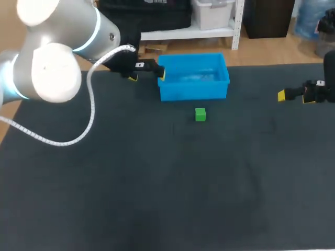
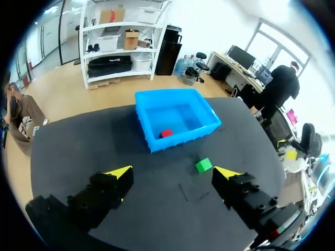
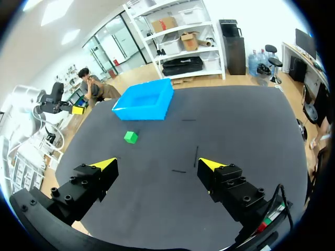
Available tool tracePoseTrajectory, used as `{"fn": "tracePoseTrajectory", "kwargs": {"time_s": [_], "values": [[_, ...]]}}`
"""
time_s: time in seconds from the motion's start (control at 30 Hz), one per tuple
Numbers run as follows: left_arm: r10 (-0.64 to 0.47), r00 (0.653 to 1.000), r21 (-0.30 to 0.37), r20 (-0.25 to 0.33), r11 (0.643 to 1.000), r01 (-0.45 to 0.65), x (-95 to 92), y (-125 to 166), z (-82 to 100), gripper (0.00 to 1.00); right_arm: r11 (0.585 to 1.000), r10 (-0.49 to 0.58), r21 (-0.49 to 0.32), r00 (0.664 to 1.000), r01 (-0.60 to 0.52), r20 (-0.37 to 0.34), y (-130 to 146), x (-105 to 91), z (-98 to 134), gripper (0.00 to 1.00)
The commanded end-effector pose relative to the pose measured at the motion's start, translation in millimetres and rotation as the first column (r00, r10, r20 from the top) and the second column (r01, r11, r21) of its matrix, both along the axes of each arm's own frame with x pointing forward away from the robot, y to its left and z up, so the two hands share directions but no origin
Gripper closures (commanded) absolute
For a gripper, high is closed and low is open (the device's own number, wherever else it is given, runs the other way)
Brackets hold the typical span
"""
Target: Use the left arm to pick the red cube and place it into the blue plastic box first, then use the right arm to grasp the green cube and put it into the same blue plastic box after the first action is fully finished.
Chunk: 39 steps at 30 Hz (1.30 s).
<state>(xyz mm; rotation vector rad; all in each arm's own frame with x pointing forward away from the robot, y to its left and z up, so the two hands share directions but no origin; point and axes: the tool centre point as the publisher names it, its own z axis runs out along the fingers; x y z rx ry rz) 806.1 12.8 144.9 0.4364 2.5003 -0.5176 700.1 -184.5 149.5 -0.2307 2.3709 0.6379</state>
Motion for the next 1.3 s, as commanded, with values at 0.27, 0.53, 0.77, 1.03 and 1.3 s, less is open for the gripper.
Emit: {"fn": "tracePoseTrajectory", "kwargs": {"time_s": [0.27,0.53,0.77,1.03,1.3], "values": [[-0.032,0.999,-0.037,0.011,0.999,0.032,-20.5,24.3,1.1,0.0,1.0,0.0,-0.001,1.0,0.0,-0.001,0.0,0.2,0.1,0.0],[-0.046,0.999,-0.038,0.004,0.998,0.046,-33.7,38.6,1.5,0.0,1.0,0.0,-0.001,1.0,0.0,-0.001,0.0,0.2,0.1,0.0],[-0.049,0.999,-0.047,0.0,0.998,0.048,-44.8,52.9,1.5,0.0,1.0,0.0,-0.001,1.0,0.0,-0.001,0.0,0.2,0.1,0.0],[-0.051,0.999,-0.058,-0.005,0.997,0.05,-54.1,65.2,1.7,0.0,1.0,0.0,-0.001,1.0,0.0,-0.001,0.0,0.2,0.1,0.0],[-0.052,0.999,-0.063,-0.002,0.997,0.052,-62.3,79.2,2.3,0.0,1.0,0.0,-0.001,1.0,0.0,-0.001,0.0,0.2,0.1,0.0]]}}
